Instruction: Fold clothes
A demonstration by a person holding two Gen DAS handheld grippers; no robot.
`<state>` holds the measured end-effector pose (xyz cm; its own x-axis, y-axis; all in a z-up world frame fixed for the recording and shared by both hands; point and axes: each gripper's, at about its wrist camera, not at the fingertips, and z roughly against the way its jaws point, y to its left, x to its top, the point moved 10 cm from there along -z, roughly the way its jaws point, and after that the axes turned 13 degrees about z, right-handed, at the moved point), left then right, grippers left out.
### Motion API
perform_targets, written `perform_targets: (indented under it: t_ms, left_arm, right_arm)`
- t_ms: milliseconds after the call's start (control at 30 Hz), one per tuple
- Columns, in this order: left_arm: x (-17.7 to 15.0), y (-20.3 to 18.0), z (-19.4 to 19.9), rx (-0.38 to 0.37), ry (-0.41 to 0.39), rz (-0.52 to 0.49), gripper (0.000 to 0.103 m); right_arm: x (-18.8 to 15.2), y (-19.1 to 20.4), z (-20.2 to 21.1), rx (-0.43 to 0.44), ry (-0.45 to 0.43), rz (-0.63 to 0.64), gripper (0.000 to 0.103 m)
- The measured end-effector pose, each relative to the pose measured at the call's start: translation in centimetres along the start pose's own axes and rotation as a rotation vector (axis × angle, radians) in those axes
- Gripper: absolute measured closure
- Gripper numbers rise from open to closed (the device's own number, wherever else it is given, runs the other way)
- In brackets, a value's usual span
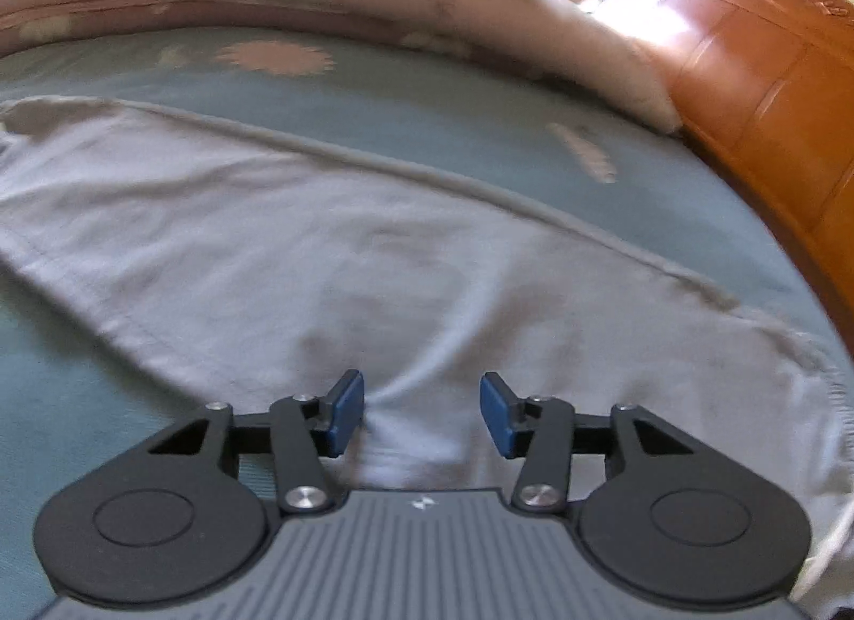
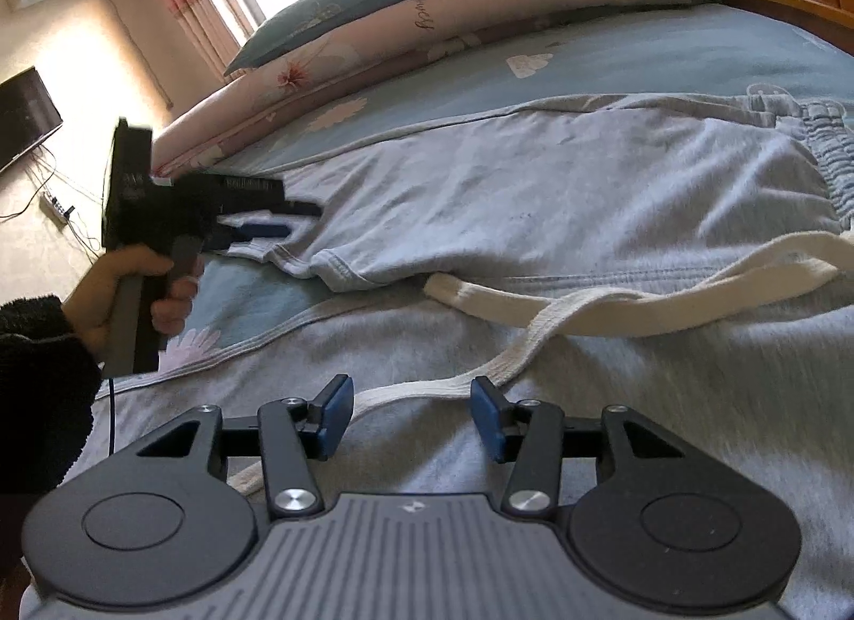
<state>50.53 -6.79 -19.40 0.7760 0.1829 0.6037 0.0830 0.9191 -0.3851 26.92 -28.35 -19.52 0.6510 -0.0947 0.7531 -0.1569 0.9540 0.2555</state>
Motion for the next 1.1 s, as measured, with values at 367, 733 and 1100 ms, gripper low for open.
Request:
perform_targets:
  t_ms: [367, 733, 1100]
  left_arm:
    - [1.8, 0.7, 4.0, 0.014, -0.072, -0.007, 0.049]
    - [-1.3, -2.0, 1.4, -0.001, -0.047, -0.207, 0.041]
    - [-0.9, -1.5, 3.9, -0.014, -0.08, -0.346, 0.036]
  right_arm:
    - [0.0, 0.1, 0.0, -0.007, -0.007, 0.01, 0.044]
    - [-0.4, 0.0, 0.0, -0.012, 0.009, 0.024, 0.037]
    - [9.1, -9.3, 2.5, -0.321, -0.048, -0.01, 0.038]
